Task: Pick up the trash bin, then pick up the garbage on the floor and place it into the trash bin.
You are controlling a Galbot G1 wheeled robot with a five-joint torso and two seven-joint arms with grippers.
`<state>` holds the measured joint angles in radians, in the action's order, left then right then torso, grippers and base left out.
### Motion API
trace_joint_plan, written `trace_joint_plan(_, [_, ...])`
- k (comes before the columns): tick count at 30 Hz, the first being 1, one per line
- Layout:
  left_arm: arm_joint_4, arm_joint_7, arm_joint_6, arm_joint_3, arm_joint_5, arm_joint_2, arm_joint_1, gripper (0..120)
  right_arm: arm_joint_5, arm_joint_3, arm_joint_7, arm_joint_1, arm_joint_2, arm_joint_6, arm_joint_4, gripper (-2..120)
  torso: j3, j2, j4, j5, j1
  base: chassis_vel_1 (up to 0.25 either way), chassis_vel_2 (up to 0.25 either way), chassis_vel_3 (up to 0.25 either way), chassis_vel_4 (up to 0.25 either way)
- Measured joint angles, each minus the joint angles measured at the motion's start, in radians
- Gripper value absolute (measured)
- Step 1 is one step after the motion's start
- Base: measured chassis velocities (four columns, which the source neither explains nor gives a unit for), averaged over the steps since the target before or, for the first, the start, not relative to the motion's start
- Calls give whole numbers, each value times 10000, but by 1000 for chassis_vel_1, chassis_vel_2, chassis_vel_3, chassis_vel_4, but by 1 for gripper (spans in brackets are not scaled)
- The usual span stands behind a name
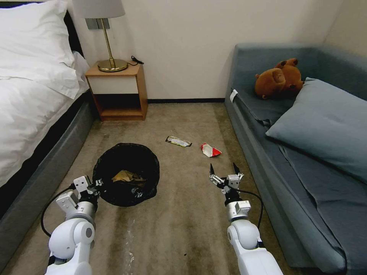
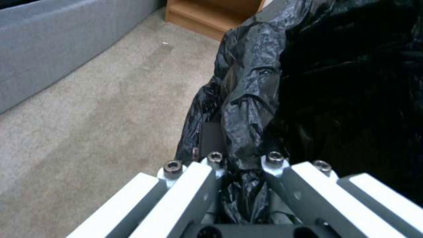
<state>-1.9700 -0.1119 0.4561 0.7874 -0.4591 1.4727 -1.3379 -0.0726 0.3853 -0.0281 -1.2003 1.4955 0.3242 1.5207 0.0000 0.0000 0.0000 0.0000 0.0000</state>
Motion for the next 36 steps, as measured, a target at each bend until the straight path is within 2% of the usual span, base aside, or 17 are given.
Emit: trace_joint_plan(36, [10, 13, -25, 12, 88, 43, 62, 1, -26, -58, 33, 104, 4, 55, -161, 100, 0, 0, 0, 0, 0, -78, 82, 76, -76])
